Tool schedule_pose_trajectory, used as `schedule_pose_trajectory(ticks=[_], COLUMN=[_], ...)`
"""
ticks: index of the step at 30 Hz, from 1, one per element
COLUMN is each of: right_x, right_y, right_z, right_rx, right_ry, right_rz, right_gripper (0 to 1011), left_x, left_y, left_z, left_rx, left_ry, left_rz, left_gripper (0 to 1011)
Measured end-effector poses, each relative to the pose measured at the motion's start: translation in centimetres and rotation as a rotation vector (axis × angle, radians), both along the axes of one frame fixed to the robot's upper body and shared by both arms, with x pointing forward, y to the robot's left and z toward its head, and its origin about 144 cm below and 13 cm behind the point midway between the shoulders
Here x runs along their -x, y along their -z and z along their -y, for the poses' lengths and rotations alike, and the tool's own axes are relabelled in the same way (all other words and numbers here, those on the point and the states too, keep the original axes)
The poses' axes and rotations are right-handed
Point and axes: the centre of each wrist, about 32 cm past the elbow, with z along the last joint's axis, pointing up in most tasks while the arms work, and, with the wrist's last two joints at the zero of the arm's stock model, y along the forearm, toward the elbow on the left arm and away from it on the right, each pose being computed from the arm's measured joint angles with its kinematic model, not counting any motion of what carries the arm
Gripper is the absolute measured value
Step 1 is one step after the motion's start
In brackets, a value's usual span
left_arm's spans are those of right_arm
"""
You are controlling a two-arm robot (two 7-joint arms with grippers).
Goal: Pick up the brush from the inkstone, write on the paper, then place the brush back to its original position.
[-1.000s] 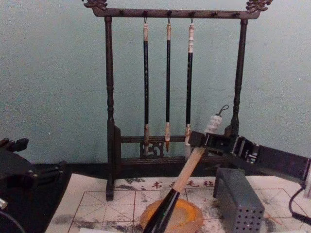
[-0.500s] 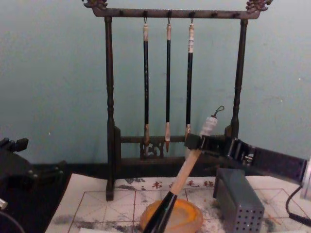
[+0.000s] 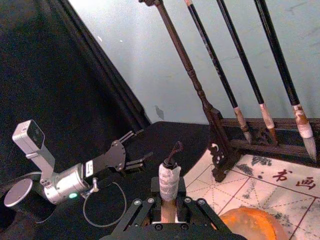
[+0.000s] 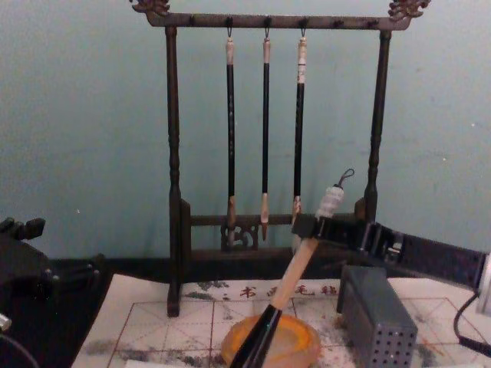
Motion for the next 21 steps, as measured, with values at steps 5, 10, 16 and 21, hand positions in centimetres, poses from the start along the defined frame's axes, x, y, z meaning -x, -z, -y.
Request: schedule_pose_trajectory(ticks=[5,10,16,21], right_x=[0.0,0.0,0.0,0.0], right_y=[-0.1,-0.2,-0.3,-0.4], right_z=[0.2,0.6,1.1,1.5], right_rx=[0.004,0.008,0.012,0.016], right_ry=[0.006,0.016,0.032,0.048], right_rz=[0.004,0.007,0.007,0.007], right_gripper=[181,181,181,181], left_x=[0.0,0.0,0.0,0.0], left_y=[0.0,0.0,0.0,0.0], left_z=[0.0,0.0,0.0,0.0], left_rx=[0.000,0.000,0.000,0.000], left_ry=[0.000,0.000,0.000,0.000], left_rz=[0.000,0.000,0.000,0.000], left_gripper=[1001,1001,1001,1001])
